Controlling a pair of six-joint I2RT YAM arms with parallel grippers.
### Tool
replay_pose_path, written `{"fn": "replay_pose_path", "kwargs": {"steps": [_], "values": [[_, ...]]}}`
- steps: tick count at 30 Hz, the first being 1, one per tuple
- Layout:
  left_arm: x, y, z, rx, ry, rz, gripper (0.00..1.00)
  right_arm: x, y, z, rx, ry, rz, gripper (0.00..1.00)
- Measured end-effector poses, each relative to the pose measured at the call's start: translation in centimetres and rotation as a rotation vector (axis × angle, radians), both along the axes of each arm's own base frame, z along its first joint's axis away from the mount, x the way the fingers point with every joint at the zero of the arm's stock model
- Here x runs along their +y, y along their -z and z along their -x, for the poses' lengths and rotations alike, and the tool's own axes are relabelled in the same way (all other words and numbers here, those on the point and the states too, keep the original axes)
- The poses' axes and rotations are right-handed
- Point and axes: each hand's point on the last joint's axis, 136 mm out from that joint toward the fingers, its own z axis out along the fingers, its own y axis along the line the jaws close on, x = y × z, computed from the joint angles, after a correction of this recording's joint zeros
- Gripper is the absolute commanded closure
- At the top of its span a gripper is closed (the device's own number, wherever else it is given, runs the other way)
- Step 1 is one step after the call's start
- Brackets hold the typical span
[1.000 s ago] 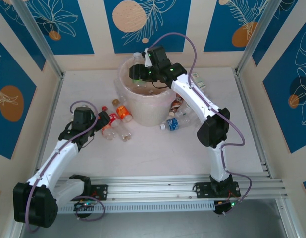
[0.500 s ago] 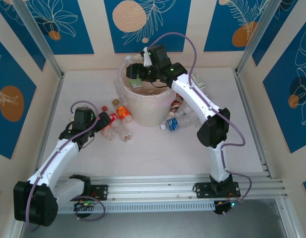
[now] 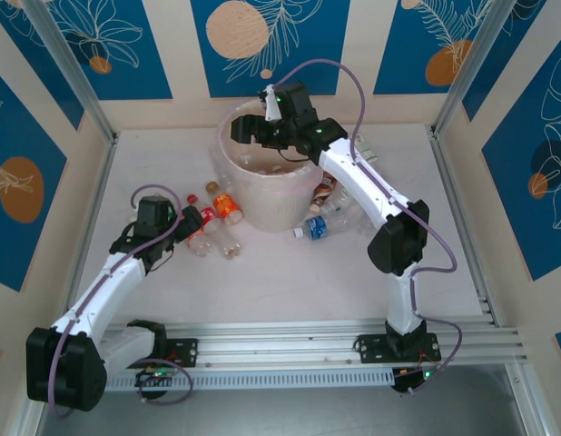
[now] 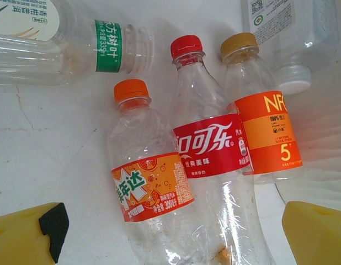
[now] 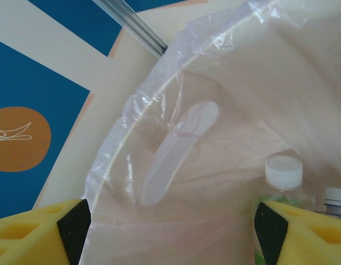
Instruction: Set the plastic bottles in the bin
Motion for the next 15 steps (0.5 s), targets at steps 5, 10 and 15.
{"fn": "replay_pose_path", "kwargs": {"steps": [5,10,15], "values": [[-0.1,0.8,0.0,0.035,0.003,-0.002,0.0,-1.2,-2.3,1.7,-0.061,-0.003,-0.033,0.17],[-0.2,1.8,-0.5,0.095,0.001,-0.007,0.0,-3.6,-5.0,4.6,-0.172,0.0,-0.053,0.14],[-0.3,3.1,-0.7,0.144,-0.014,0.002,0.0,-7.1,-7.5,7.3,-0.318,0.052,-0.037,0.07]]}}
